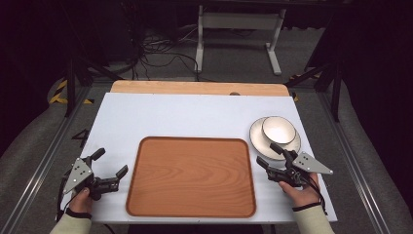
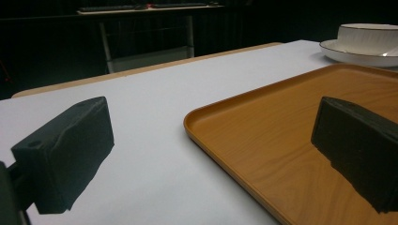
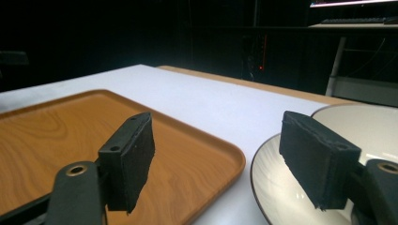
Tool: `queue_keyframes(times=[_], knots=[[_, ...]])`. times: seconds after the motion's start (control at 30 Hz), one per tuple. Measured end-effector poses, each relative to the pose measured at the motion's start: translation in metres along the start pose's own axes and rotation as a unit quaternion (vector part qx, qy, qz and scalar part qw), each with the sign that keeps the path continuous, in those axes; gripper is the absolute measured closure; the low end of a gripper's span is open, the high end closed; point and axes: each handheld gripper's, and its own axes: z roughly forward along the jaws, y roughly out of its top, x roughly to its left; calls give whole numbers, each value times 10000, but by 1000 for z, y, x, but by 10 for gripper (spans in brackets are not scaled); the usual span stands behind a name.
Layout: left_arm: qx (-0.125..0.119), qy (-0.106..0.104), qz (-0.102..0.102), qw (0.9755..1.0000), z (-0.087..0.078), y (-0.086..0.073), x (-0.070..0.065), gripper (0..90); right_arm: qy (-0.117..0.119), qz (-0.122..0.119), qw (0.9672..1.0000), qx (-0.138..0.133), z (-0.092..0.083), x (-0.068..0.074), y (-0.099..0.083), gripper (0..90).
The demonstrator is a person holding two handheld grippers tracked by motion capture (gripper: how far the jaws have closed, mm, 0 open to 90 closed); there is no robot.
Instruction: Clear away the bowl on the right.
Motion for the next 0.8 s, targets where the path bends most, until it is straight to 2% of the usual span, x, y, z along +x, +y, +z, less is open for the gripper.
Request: queue_keyframes(times=[0.13,0.3,0.4,0.7,0.8], knots=[[0,4,3,10000,0,0,0,3,11,67,9999,-134,-3,0,12,264],[5,3,2,10000,0,0,0,3,-11,3,9999,-167,-5,1,20,262],[9,8,3,10000,0,0,0,3,-89,-17,9999,-122,-5,0,25,263],[9,9,-1,10000,0,0,0,3,-26,-33,9999,-138,-1,-4,39,262],[9,19,-5,10000,0,0,-1,3,-63,-117,9999,-26,0,-4,43,261]])
